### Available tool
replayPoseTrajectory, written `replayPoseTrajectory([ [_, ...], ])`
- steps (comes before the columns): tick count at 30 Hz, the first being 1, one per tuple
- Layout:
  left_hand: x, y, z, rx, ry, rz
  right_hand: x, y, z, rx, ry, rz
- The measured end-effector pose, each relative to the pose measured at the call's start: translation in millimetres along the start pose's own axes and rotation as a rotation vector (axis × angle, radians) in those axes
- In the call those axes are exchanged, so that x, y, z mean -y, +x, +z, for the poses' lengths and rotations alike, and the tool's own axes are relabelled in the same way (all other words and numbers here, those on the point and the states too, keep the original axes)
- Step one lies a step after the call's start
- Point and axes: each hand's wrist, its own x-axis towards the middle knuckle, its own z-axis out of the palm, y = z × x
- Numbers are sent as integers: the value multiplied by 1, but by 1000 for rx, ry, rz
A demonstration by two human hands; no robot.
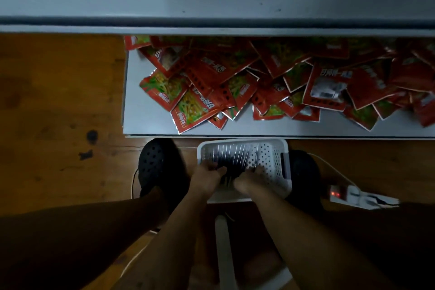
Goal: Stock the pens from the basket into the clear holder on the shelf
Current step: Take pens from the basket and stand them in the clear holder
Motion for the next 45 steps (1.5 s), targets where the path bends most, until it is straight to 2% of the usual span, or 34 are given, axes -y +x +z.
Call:
replayPoseTrajectory([
  [7,-22,-20,-6,2,48,93,-6,-14,-26,-235,195,9],
  [11,-39,-42,-16,-1,74,175,-16,-38,-48,-206,395,-47],
  [18,-76,-101,-43,-51,180,359,-19,-122,-65,2,684,-390],
  [24,-121,-168,-66,-192,237,616,-15,-192,-94,-146,680,-691],
  [29,-156,-218,-84,-300,356,817,-15,-245,-128,-467,540,-893],
  [35,-189,-261,-107,-448,493,978,-14,-318,-184,-841,440,-1044],
  [38,-202,-264,-117,-519,354,1024,-18,-348,-215,-1028,508,-1128],
  [42,-221,-251,-127,-549,85,940,-22,-367,-261,-1462,550,-1154],
  [45,-238,-236,-140,-673,22,887,-21,-362,-285,-1575,703,-1196],
])
